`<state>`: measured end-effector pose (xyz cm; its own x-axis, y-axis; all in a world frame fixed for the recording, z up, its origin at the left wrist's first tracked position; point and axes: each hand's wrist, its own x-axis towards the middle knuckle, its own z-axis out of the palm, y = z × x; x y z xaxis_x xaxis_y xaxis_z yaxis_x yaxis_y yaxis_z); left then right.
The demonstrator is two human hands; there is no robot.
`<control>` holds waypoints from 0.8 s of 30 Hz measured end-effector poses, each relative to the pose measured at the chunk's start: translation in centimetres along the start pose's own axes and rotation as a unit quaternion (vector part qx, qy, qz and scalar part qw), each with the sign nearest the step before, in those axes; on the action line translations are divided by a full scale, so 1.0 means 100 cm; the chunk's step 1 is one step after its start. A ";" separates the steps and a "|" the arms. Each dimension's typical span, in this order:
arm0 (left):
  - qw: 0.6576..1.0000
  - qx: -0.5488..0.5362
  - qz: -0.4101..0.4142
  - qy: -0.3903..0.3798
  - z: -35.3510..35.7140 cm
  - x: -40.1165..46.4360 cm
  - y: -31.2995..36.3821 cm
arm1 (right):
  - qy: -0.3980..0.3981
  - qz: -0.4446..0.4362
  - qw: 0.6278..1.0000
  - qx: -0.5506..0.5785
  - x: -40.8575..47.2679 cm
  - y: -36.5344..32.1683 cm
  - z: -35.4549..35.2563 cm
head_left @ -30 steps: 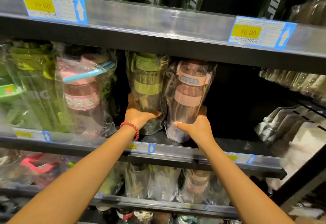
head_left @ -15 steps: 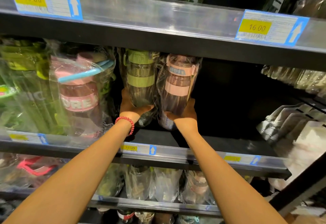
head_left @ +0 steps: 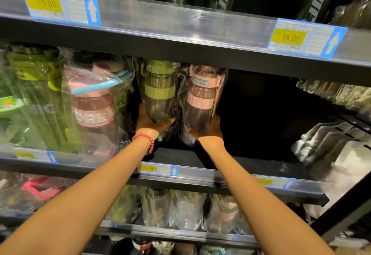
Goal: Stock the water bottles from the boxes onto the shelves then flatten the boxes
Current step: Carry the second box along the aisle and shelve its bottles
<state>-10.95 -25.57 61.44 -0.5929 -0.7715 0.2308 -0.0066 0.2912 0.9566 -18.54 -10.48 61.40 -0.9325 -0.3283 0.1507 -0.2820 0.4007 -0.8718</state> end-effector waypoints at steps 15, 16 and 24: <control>0.995 -0.100 -0.002 0.027 -0.137 -0.155 -0.011 | -0.155 -0.108 0.954 0.232 -0.148 -0.035 0.033; 0.994 -0.099 -0.021 0.051 -0.155 -0.164 -0.020 | -0.191 -0.114 0.946 0.235 -0.160 -0.039 0.047; 0.953 -0.019 -0.201 0.226 -0.292 -0.249 -0.100 | -0.463 -0.071 0.870 0.154 -0.260 -0.039 0.179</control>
<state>27.40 -25.80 51.30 -0.1413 -0.9838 -0.1102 -0.1263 -0.0925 0.9877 10.86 -18.86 52.57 -0.2704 -0.9615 -0.0487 -0.1736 0.0985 -0.9799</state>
